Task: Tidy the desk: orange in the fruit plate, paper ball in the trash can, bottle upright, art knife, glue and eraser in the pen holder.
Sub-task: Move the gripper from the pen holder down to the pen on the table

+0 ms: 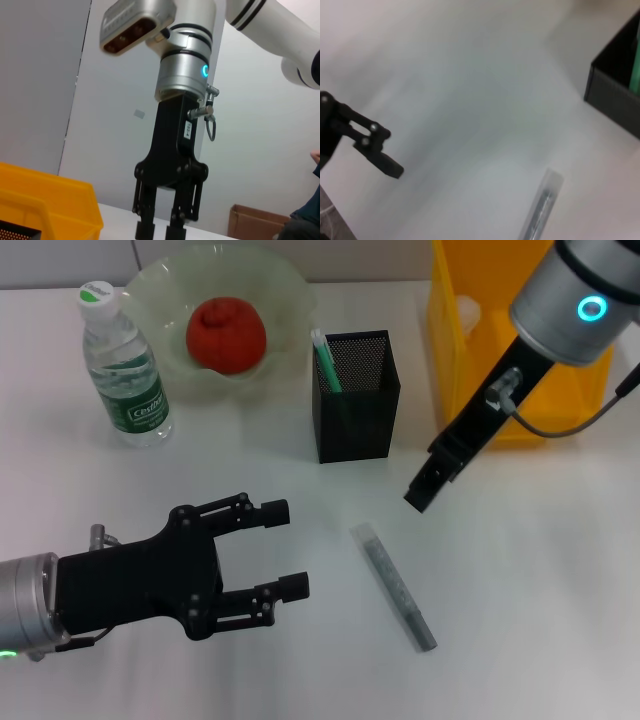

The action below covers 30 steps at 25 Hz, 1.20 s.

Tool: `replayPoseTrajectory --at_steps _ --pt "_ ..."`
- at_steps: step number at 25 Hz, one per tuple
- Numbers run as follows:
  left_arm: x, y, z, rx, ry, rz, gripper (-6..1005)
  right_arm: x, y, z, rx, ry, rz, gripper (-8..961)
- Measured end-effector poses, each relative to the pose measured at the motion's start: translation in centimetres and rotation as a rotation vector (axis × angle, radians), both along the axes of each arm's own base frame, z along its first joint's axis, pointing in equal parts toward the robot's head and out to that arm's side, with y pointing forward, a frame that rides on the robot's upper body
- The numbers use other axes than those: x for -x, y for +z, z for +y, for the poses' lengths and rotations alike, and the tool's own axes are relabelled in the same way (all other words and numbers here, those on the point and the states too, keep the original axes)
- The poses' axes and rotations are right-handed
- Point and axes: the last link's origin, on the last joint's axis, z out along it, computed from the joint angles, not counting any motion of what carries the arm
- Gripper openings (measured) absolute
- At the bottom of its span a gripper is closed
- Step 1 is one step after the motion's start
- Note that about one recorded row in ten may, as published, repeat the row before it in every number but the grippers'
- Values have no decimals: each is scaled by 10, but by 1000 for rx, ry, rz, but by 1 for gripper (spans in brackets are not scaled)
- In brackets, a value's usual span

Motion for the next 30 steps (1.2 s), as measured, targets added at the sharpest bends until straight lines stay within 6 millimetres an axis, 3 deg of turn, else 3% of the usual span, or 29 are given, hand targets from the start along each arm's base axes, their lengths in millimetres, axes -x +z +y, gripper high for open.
replayPoseTrajectory --at_steps 17,30 --pt "13 4 -2 -55 48 28 769 -17 -33 4 61 -152 -71 548" --pt "20 5 -9 -88 55 34 769 -27 -58 8 44 -111 -139 546"
